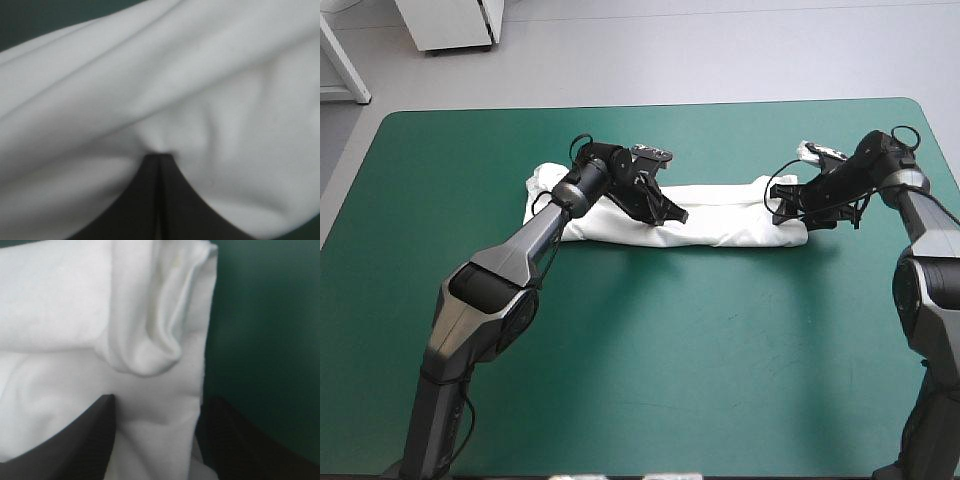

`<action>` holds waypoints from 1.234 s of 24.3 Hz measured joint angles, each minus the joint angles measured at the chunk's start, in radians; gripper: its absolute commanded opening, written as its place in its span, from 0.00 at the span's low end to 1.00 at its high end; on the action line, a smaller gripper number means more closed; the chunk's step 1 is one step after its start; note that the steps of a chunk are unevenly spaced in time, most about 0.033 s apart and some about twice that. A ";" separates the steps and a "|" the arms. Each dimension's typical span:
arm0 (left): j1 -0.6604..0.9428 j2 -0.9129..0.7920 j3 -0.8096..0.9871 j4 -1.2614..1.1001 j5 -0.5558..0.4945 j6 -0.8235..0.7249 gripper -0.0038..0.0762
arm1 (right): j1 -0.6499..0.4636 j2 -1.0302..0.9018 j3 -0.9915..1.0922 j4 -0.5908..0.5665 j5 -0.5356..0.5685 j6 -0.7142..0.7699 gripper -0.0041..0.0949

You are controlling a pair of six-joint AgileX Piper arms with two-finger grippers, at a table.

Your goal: Fold the cloth

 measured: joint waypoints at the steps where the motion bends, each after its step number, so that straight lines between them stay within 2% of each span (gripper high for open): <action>1: 0.000 0.000 0.000 0.000 0.000 0.000 0.04 | 0.006 0.001 0.001 0.002 -0.004 0.000 0.49; 4: 0.000 0.000 0.000 0.000 0.001 0.001 0.04 | 0.042 0.009 0.002 0.007 -0.014 -0.001 0.28; 7: 0.000 0.000 0.000 -0.001 0.001 0.001 0.04 | 0.070 0.015 0.002 0.010 -0.020 -0.005 0.03; 14: 0.001 0.000 0.000 -0.005 0.003 0.001 0.04 | 0.092 -0.002 0.002 -0.002 -0.020 -0.009 0.03; 20: 0.001 0.000 0.000 -0.005 0.003 0.001 0.04 | 0.097 -0.107 -0.046 -0.002 0.011 -0.016 0.03; 24: 0.001 0.000 0.000 -0.007 0.004 0.001 0.04 | 0.098 -0.191 -0.109 0.062 0.043 -0.026 0.03; 30: 0.001 0.000 0.000 -0.016 0.006 0.004 0.04 | 0.137 -0.203 -0.189 0.153 0.122 -0.049 0.03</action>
